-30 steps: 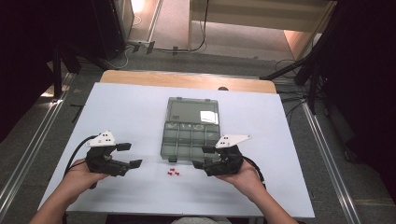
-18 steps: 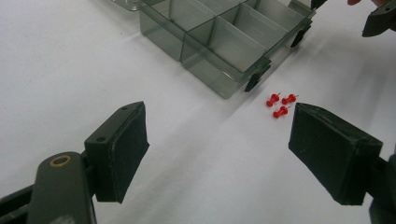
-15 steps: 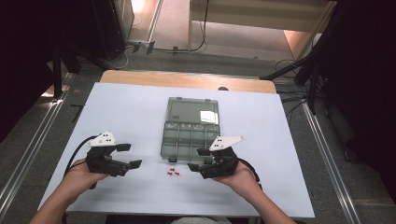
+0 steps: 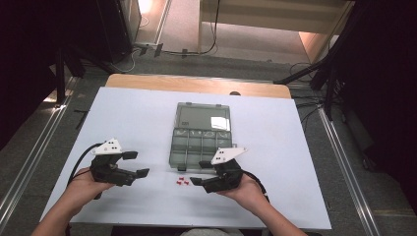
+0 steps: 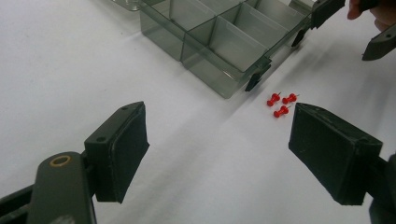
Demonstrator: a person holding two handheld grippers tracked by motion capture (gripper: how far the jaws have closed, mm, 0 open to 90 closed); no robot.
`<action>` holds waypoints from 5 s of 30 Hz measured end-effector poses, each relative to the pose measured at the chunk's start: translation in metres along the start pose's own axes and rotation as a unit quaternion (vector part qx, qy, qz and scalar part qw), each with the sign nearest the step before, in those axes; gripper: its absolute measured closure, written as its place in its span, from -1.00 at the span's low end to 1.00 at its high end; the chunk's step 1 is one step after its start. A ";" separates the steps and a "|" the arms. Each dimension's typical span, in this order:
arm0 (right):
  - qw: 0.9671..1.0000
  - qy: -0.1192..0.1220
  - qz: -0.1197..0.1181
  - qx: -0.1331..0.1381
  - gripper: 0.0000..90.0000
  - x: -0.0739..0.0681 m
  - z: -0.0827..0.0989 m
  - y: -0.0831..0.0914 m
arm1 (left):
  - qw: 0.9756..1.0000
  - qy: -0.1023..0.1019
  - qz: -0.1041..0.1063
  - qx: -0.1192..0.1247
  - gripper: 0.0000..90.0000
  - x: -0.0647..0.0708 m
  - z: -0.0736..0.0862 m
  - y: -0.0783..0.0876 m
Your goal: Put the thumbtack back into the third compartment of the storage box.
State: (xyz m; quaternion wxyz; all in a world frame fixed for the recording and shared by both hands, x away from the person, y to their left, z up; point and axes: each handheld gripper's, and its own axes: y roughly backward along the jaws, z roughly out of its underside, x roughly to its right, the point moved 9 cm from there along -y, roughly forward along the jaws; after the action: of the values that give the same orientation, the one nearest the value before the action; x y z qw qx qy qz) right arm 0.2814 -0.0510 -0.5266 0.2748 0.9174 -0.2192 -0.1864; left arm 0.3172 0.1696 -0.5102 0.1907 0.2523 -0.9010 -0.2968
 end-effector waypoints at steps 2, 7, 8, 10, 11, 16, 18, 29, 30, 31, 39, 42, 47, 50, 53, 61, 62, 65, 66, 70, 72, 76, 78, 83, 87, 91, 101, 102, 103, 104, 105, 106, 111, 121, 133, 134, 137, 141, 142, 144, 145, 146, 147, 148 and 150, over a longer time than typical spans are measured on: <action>1.000 0.003 -0.005 -0.007 -0.10 -0.001 0.002 -0.002 | 1.000 -0.002 -0.001 -0.002 -0.57 0.000 0.000 0.001; 1.000 0.009 -0.002 -0.019 -0.09 -0.002 0.006 -0.007 | 1.000 -0.001 0.000 0.000 -0.57 0.000 0.000 0.001; 1.000 0.011 0.000 -0.020 -0.10 -0.002 0.006 -0.009 | 1.000 -0.002 -0.001 -0.001 -0.57 0.000 0.000 0.000; 1.000 0.010 0.001 -0.022 -0.09 -0.002 0.008 -0.011 | 1.000 -0.001 -0.001 -0.002 -0.57 0.000 0.000 0.001; 1.000 0.012 0.001 -0.023 -0.09 -0.002 0.008 -0.012 | 1.000 -0.001 -0.001 -0.003 -0.57 0.001 0.000 0.001; 0.999 0.025 0.005 -0.027 -0.04 -0.008 0.010 -0.022 | 1.000 -0.001 0.000 0.001 -0.57 0.002 -0.001 0.002; 0.999 0.029 0.005 -0.033 -0.03 -0.009 0.012 -0.026 | 1.000 -0.002 0.000 0.000 -0.57 0.002 -0.001 0.001; 0.998 0.042 0.023 -0.038 0.14 -0.010 0.020 -0.041 | 1.000 -0.001 0.000 0.003 -0.57 0.001 -0.001 0.003; 0.998 0.044 0.021 -0.041 0.15 -0.010 0.021 -0.043 | 1.000 -0.001 -0.001 0.003 -0.57 0.001 -0.001 0.003; 0.998 0.042 0.023 -0.044 0.15 -0.010 0.022 -0.044 | 1.000 -0.001 0.000 0.003 -0.57 0.001 -0.002 0.003; 0.997 0.045 0.031 -0.057 0.29 -0.007 0.029 -0.049 | 1.000 -0.003 0.000 0.001 -0.57 0.001 -0.001 0.002; 0.997 0.048 0.035 -0.054 0.34 -0.006 0.029 -0.050 | 1.000 -0.003 -0.001 0.000 -0.57 0.001 -0.001 0.002; 0.996 0.063 0.037 -0.054 0.47 -0.008 0.028 -0.051 | 1.000 -0.003 0.000 0.000 -0.57 0.002 -0.001 0.002; 0.996 0.057 0.037 -0.053 0.56 -0.009 0.028 -0.052 | 1.000 -0.003 0.000 -0.002 -0.57 0.002 -0.001 0.001; 0.997 0.053 0.032 -0.051 0.60 -0.010 0.027 -0.054 | 1.000 -0.004 0.002 -0.002 -0.57 0.003 -0.001 0.001; 0.996 0.060 0.037 -0.050 0.82 -0.010 0.028 -0.054 | 1.000 -0.004 0.003 -0.002 -0.57 0.003 -0.001 0.001; 0.996 0.060 0.036 -0.050 0.83 -0.010 0.028 -0.054 | 1.000 -0.004 0.003 -0.001 -0.57 0.003 -0.001 0.001; 0.996 0.061 0.035 -0.050 0.85 -0.010 0.028 -0.054 | 1.000 -0.004 0.002 -0.002 -0.57 0.003 -0.001 0.001; 0.996 0.061 0.035 -0.051 0.85 -0.010 0.028 -0.054 | 1.000 -0.005 0.002 -0.004 -0.57 0.002 0.000 0.001; 0.997 0.055 0.029 -0.049 0.86 -0.009 0.028 -0.054 | 1.000 -0.005 0.002 -0.003 -0.57 0.003 0.000 0.000; 0.997 0.053 0.026 -0.049 0.86 -0.009 0.028 -0.054 | 1.000 -0.006 0.002 -0.003 -0.57 0.002 0.000 0.000; 0.998 0.045 0.020 -0.049 0.86 -0.008 0.028 -0.054 | 1.000 -0.004 0.002 -0.004 -0.57 0.003 0.000 0.000; 0.998 0.045 0.019 -0.049 0.86 -0.008 0.028 -0.053 | 1.000 -0.005 0.002 -0.004 -0.57 0.002 0.000 0.000; 0.998 0.041 0.015 -0.051 0.87 -0.008 0.028 -0.053 | 1.000 -0.004 0.003 -0.004 -0.57 0.003 0.000 0.000; 0.998 0.037 0.014 -0.051 0.87 -0.008 0.026 -0.050 | 1.000 -0.005 0.003 -0.004 -0.57 0.002 0.000 0.000; 0.999 0.028 0.010 -0.043 0.87 -0.006 0.021 -0.045 | 1.000 -0.005 0.004 -0.004 -0.57 0.002 0.000 0.000; 0.999 0.025 0.003 -0.031 0.87 -0.009 0.009 -0.035 | 1.000 -0.003 0.004 -0.003 -0.57 0.002 0.000 0.000; 0.999 0.024 0.003 -0.032 0.87 -0.010 0.008 -0.034 | 1.000 -0.003 0.004 -0.002 -0.57 0.002 0.000 0.000; 0.999 0.024 0.003 -0.031 0.87 -0.011 0.007 -0.033 | 1.000 -0.003 0.004 -0.002 -0.57 0.002 0.000 0.000; 0.999 0.024 0.003 -0.031 0.87 -0.011 0.007 -0.033 | 1.000 -0.003 0.004 -0.002 -0.57 0.002 0.000 0.000; 0.999 0.022 0.004 -0.036 0.87 -0.011 0.004 -0.030 | 1.000 -0.003 0.004 -0.003 -0.57 0.002 0.000 0.000; 0.999 0.022 0.004 -0.036 0.87 -0.011 0.004 -0.030 | 1.000 -0.003 0.004 -0.003 -0.57 0.002 0.000 0.000; 1.000 0.003 0.008 -0.029 0.87 -0.004 -0.002 -0.020 | 1.000 0.000 0.003 -0.002 -0.57 0.000 0.001 0.001; 0.999 -0.026 0.014 -0.028 0.87 0.010 -0.007 -0.007 | 1.000 0.002 0.003 0.000 -0.57 -0.001 0.000 0.002; 0.998 -0.041 0.030 -0.021 0.87 0.024 -0.011 0.008 | 1.000 0.001 0.004 0.000 -0.57 -0.001 0.001 0.001; 0.998 -0.041 0.030 -0.021 0.87 0.024 -0.011 0.008 | 1.000 0.001 0.004 0.000 -0.57 -0.001 0.001 0.001; 0.998 -0.047 0.034 -0.021 0.87 0.028 -0.012 0.011 | 1.000 0.002 0.002 -0.001 -0.57 -0.003 0.001 0.000; 0.998 -0.048 0.038 -0.021 0.87 0.032 -0.012 0.012 | 1.000 0.002 0.004 -0.003 -0.57 -0.002 0.002 -0.001; 0.998 -0.050 0.040 -0.022 0.87 0.033 -0.012 0.012 | 1.000 0.001 0.005 -0.003 -0.57 -0.002 0.002 -0.001; 0.998 -0.051 0.043 -0.021 0.87 0.035 -0.012 0.013 | 1.000 0.001 0.004 -0.004 -0.57 -0.002 0.002 -0.001; 0.997 -0.053 0.045 -0.021 0.87 0.036 -0.012 0.014 | 1.000 0.001 0.004 -0.003 -0.57 -0.002 0.002 0.000; 0.997 -0.054 0.046 -0.021 0.87 0.037 -0.012 0.015 | 1.000 0.001 0.004 -0.003 -0.57 -0.002 0.002 0.000; 0.997 -0.056 0.048 -0.021 0.87 0.038 -0.012 0.015 | 1.000 0.002 0.004 -0.002 -0.57 -0.002 0.002 0.000; 0.997 -0.056 0.049 -0.021 0.87 0.040 -0.012 0.016 | 1.000 0.001 0.004 -0.002 -0.57 -0.002 0.002 0.000; 0.997 -0.057 0.052 -0.020 0.87 0.042 -0.012 0.017 | 1.000 0.001 0.004 -0.002 -0.57 -0.002 0.002 0.000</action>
State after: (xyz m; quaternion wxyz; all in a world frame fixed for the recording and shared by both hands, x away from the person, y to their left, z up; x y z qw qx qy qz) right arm 0.3170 -0.0799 -0.5172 0.2899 0.8867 -0.2783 -0.2286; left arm 0.3178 0.1712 -0.5118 0.1935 0.2485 -0.9013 -0.2976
